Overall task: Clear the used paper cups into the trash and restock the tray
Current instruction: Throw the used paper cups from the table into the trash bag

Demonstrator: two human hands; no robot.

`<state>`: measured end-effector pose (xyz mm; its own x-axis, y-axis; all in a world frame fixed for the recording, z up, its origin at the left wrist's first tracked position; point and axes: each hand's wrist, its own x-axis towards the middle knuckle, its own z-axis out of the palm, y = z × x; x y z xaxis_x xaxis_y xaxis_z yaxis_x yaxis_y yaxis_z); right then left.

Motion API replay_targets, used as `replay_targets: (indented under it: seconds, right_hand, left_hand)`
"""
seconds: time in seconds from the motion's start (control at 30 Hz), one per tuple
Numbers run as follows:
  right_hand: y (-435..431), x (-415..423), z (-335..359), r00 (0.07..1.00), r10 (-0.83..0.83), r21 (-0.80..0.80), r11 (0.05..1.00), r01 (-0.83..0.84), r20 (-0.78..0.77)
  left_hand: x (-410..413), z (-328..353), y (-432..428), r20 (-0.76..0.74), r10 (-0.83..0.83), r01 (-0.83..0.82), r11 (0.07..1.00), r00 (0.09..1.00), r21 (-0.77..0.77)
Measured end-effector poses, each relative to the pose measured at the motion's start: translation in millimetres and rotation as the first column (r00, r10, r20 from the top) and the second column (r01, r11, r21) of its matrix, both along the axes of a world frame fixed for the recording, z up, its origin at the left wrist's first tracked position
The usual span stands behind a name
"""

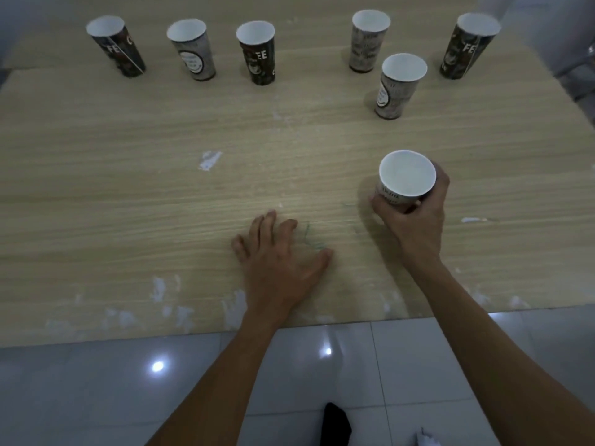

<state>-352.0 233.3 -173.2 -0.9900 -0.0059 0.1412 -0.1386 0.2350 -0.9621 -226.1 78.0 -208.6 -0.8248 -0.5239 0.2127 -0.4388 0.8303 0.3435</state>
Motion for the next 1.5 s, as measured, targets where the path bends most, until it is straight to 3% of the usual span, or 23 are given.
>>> replay_targets:
  seconds: [0.23,0.33,0.6,0.8,1.1,1.3,1.5]
  right_hand:
    - [-36.2,27.9,4.2,0.99,0.139,0.011,0.99,-0.139,-0.013]
    - [-52.7,53.2,6.0,0.975,0.222,0.013,0.975,-0.222,-0.023]
    - [-116.8,129.7,9.4,0.92,0.39,-0.042,0.919,-0.392,-0.04]
    - [-181.3,193.2,12.7,0.847,0.524,-0.068,0.845,-0.53,-0.09]
    - [-252.3,279.7,7.8,0.724,0.681,0.01,0.729,-0.684,-0.112]
    - [-275.1,332.1,4.2,0.674,0.725,0.069,0.686,-0.724,-0.143]
    - [-279.9,364.0,-26.8,0.593,0.794,0.138,0.607,-0.782,-0.133]
  left_hand:
    - [13.3,-1.9,-4.8,-0.02,-0.062,0.064,0.994,0.998,0.093]
    - [35.0,-0.2,-22.1,0.048,-0.112,0.11,0.993,0.993,0.032]
    - [136.0,9.4,-127.0,0.191,0.164,-0.167,0.986,0.968,-0.002]
    - [218.5,-12.4,-181.9,0.026,0.105,-0.103,0.993,0.994,-0.065]
    - [292.6,-49.5,-190.4,-0.159,-0.065,0.046,0.992,0.985,-0.115]
    - [345.2,-92.4,-211.6,-0.112,0.001,0.005,0.998,0.994,0.06]
    - [336.2,-121.0,-260.4,0.118,0.01,-0.037,0.973,0.993,0.229]
